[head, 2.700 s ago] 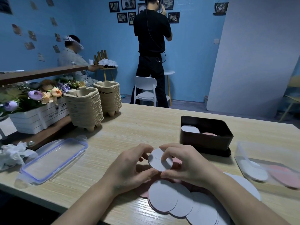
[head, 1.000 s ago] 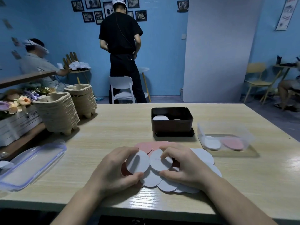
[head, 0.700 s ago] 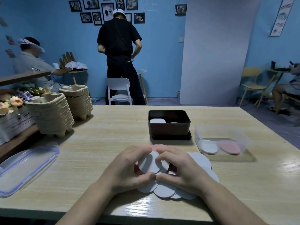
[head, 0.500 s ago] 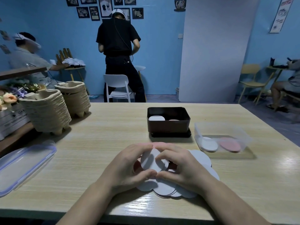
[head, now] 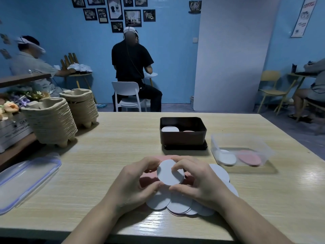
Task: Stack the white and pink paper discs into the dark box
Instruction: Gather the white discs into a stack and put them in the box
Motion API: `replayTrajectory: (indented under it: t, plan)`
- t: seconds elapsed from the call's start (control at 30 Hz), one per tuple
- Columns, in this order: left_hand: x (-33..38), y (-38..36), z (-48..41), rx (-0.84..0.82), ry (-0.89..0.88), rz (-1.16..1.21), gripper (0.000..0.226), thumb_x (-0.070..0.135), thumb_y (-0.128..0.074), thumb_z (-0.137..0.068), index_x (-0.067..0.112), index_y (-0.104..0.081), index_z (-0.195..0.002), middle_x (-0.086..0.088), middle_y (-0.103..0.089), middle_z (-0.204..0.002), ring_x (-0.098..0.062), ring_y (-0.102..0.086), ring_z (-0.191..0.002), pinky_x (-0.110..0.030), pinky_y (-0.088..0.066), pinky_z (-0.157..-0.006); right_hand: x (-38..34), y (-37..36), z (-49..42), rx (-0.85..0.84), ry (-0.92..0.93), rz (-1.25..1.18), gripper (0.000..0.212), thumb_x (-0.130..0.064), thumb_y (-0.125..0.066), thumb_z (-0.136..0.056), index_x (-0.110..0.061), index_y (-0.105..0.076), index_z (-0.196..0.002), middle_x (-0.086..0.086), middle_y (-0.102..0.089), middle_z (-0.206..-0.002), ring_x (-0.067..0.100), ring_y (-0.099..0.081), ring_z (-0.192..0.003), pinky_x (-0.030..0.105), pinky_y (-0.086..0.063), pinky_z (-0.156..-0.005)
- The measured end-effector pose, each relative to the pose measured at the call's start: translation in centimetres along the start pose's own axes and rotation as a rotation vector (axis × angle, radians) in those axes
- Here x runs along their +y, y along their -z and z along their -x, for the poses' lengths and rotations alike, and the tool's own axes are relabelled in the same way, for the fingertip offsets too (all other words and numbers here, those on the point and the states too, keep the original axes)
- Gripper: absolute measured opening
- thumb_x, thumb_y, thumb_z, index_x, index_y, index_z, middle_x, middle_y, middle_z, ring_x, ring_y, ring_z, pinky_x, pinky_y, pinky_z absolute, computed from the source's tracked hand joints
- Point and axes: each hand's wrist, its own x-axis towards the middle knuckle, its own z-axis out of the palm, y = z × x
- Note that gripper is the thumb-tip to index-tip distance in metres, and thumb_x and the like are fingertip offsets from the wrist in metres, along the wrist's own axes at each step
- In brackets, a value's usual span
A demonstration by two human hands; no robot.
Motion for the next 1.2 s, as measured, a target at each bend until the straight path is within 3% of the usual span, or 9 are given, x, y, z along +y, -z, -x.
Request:
replayTrajectory:
  t: [0.13, 0.37, 0.57, 0.73, 0.9, 1.07, 1.2]
  plan:
    - [0.53, 0.01, -0.08, -0.011, -0.010, -0.007, 0.050, 0.009, -0.083, -0.082, 0.025, -0.064, -0.126, 0.025, -0.067, -0.118, -0.001, -0.066, -0.109, -0.018, -0.053, -0.089, 0.13, -0.09, 0.00, -0.004, -0.008, 0.002, 0.038, -0.052, -0.081, -0.080, -0.026, -0.063, -0.100, -0.019, -0.060, -0.136, 0.002, -0.056, -0.126, 0.028, -0.047, -0.099]
    - [0.65, -0.10, -0.28, -0.083, -0.007, -0.006, 0.051, 0.013, -0.073, -0.093, 0.033, -0.056, -0.137, 0.021, -0.062, -0.131, -0.007, -0.063, -0.119, -0.032, -0.057, -0.089, 0.09, -0.10, -0.14, 0.024, -0.008, 0.004, 0.035, -0.053, -0.080, -0.080, -0.027, -0.062, -0.097, -0.019, -0.064, -0.130, 0.000, -0.055, -0.128, 0.023, -0.046, -0.097]
    - [0.26, -0.31, -0.24, -0.088, 0.024, -0.062, 0.046, 0.028, -0.076, -0.088, 0.034, -0.057, -0.130, 0.024, -0.063, -0.120, -0.004, -0.064, -0.106, -0.032, -0.057, -0.081, 0.14, -0.24, -0.16, 0.001, -0.002, 0.023, 0.035, -0.050, -0.081, -0.081, -0.025, -0.062, -0.095, -0.018, -0.062, -0.132, 0.000, -0.056, -0.121, 0.023, -0.045, -0.095]
    - [0.01, -0.33, -0.17, -0.093, 0.038, -0.073, 0.047, 0.033, -0.072, -0.091, 0.031, -0.055, -0.135, 0.022, -0.063, -0.123, -0.003, -0.064, -0.108, -0.032, -0.057, -0.084, 0.24, -0.38, -0.12, -0.014, 0.000, 0.008, 0.029, -0.041, -0.081, -0.081, -0.026, -0.064, -0.098, -0.019, -0.060, -0.136, 0.004, -0.056, -0.125, 0.028, -0.047, -0.099]
    - [0.00, -0.34, -0.08, -0.112, 0.034, -0.122, 0.047, 0.034, -0.071, -0.093, 0.034, -0.053, -0.137, 0.026, -0.060, -0.126, -0.001, -0.061, -0.107, -0.030, -0.055, -0.084, 0.53, -0.25, -0.05, -0.031, -0.003, 0.026, 0.034, -0.052, -0.077, -0.083, -0.025, -0.063, -0.097, -0.023, -0.054, -0.137, -0.001, -0.048, -0.136, 0.024, -0.044, -0.102]
    - [-0.05, -0.36, 0.08, -0.127, 0.039, -0.160, 0.051, 0.043, -0.069, -0.090, 0.040, -0.050, -0.138, 0.027, -0.060, -0.127, 0.001, -0.062, -0.104, -0.029, -0.054, -0.082, 0.59, -0.27, -0.15, -0.029, 0.035, 0.038, 0.033, -0.051, -0.079, -0.084, -0.024, -0.061, -0.092, -0.017, -0.061, -0.132, 0.006, -0.056, -0.125, 0.029, -0.049, -0.095]
    - [-0.29, -0.39, 0.10, -0.119, 0.047, -0.174, 0.052, 0.050, -0.067, -0.089, 0.037, -0.052, -0.137, 0.026, -0.060, -0.126, 0.002, -0.062, -0.101, -0.028, -0.054, -0.081, 0.23, -0.10, -0.34, -0.046, 0.030, 0.046, 0.031, -0.051, -0.080, -0.083, -0.029, -0.061, -0.091, -0.020, -0.061, -0.129, 0.003, -0.057, -0.112, 0.022, -0.047, -0.086]
